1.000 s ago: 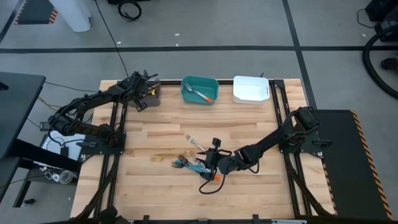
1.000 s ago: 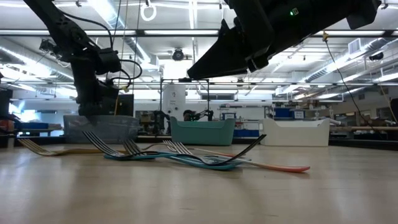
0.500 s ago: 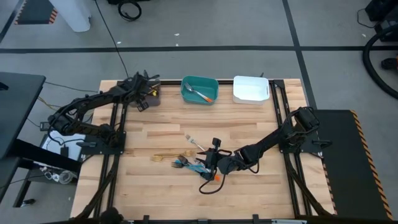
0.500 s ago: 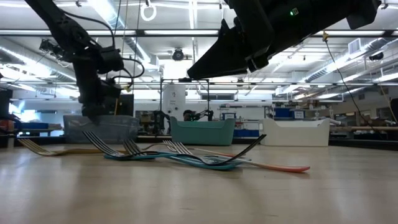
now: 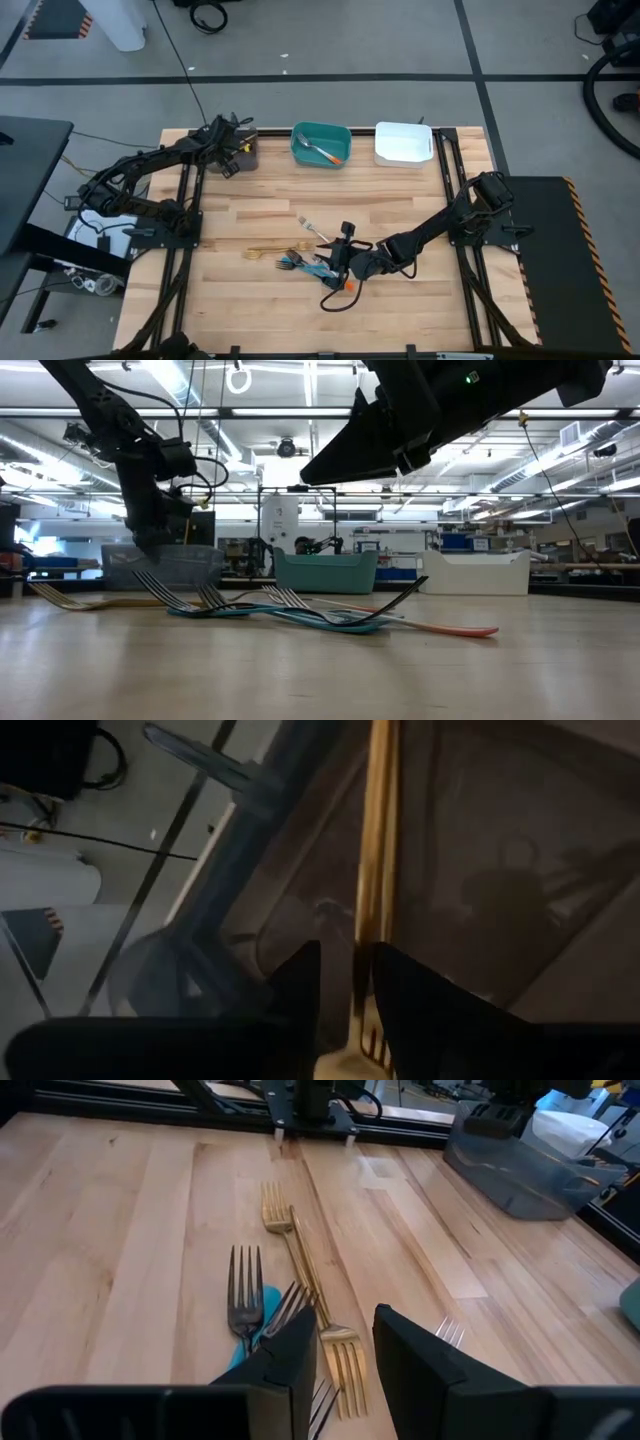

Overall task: Sort silverware by color (type)
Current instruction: Put the gold fork into the black bin

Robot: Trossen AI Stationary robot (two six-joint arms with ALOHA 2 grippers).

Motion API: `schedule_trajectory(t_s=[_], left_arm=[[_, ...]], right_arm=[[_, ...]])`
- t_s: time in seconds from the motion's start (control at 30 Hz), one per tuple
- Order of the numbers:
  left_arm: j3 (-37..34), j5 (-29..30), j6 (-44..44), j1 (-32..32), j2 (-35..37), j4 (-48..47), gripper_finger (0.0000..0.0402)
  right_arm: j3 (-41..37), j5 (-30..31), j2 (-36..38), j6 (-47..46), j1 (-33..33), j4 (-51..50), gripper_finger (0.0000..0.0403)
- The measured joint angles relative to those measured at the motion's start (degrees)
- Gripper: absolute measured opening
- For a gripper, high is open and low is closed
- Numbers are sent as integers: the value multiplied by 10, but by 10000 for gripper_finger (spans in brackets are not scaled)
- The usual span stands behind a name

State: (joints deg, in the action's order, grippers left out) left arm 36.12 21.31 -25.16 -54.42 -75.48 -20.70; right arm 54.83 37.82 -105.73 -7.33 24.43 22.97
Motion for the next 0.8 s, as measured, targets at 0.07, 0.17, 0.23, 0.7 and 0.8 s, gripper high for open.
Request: schedule_trajectory(t_s=[0.07,0.17,0.23,0.7,0.8], left_arm=[[0,-5,7,3,-3,2,101],[5,-7,23,3,-3,2,94],[7,-7,22,3,-3,-6,80],[7,-52,18,28,-3,-19,23],[7,-55,16,44,-3,-19,20]], right_arm=[[0,0,0,1,0,2,109],[0,0,0,6,0,6,109],[0,0,0,10,0,10,109],[0,0,0,15,0,15,109],[0,0,0,15,-1,15,109]])
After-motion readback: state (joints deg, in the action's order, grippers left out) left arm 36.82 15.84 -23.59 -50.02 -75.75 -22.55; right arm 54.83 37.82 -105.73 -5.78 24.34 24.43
